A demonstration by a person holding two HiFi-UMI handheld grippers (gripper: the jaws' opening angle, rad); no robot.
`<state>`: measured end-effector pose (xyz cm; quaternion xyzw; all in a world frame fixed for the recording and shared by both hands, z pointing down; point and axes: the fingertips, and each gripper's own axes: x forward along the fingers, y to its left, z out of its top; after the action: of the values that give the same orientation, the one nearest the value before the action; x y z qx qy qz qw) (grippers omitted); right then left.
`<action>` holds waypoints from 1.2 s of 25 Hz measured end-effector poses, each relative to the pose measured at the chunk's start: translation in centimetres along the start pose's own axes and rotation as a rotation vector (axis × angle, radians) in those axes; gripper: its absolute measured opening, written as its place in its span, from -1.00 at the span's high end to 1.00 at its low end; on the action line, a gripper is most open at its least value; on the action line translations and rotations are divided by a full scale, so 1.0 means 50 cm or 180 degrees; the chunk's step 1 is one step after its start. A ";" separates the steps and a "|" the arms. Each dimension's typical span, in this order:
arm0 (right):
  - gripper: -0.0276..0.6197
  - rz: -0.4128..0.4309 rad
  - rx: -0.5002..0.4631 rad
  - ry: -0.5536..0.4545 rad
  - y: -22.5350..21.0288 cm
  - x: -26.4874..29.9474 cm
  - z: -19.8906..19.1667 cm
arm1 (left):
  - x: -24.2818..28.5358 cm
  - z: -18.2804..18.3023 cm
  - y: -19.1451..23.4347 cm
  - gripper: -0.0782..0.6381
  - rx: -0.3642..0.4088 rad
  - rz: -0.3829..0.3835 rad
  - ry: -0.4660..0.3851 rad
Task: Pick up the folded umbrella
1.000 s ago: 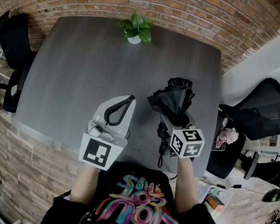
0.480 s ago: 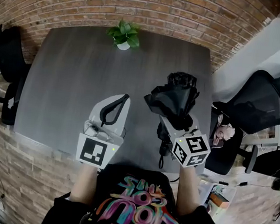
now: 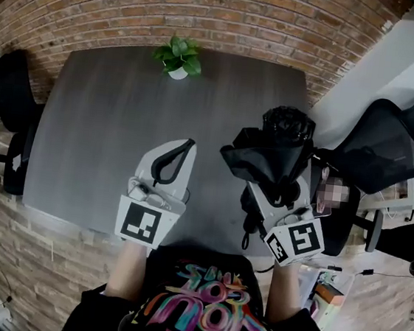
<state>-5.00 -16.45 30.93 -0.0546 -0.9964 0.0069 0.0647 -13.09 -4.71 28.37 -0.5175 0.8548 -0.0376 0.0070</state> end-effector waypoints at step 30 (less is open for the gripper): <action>0.05 -0.0286 -0.0149 -0.0401 -0.019 -0.075 0.069 | -0.006 -0.001 0.017 0.82 -0.0035 0.0029 0.0016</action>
<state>-1.87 -17.83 27.03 -0.0109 -0.9998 -0.0159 0.0009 -13.72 -4.04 28.34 -0.5136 0.8573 -0.0341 0.0022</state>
